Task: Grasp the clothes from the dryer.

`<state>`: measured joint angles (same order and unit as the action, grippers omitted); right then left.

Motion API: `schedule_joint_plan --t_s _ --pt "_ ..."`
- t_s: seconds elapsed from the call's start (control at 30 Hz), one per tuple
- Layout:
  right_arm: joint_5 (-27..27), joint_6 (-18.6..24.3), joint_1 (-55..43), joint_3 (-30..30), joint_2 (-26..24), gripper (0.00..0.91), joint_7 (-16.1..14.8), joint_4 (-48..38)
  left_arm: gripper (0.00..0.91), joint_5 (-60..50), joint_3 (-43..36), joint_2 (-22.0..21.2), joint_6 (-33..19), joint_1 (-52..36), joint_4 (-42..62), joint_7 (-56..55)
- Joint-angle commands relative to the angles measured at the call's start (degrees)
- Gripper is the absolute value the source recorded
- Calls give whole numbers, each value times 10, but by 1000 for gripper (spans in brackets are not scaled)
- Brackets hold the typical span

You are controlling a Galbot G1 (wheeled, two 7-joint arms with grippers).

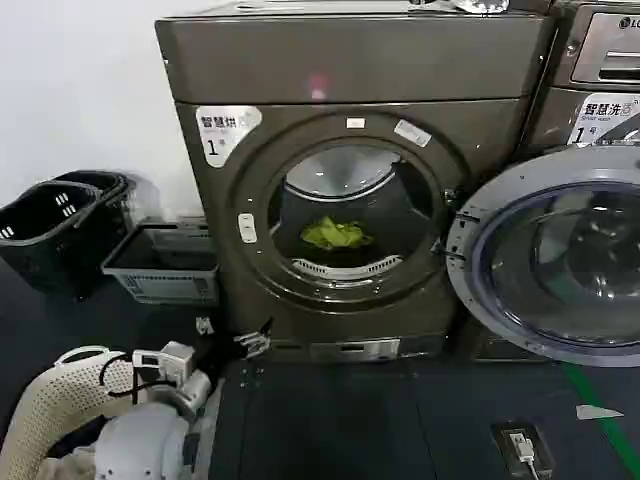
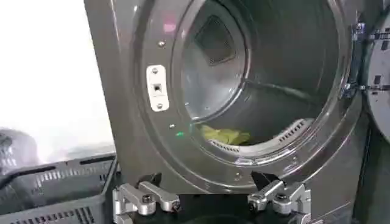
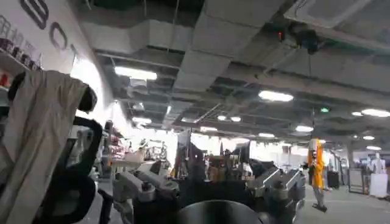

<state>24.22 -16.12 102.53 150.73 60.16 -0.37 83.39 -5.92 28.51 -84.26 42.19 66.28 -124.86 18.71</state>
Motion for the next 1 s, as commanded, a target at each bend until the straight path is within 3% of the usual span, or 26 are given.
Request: schedule_joint_plan --t_s 0.03,1.0 --pt "17 53 1 -10 -1 907 17 -21 907 -3 -1 -1 28 1 0 0" --pt "32 35 -7 -16 1 907 20 -24 907 -7 -1 -7 28 16 -10 -5"
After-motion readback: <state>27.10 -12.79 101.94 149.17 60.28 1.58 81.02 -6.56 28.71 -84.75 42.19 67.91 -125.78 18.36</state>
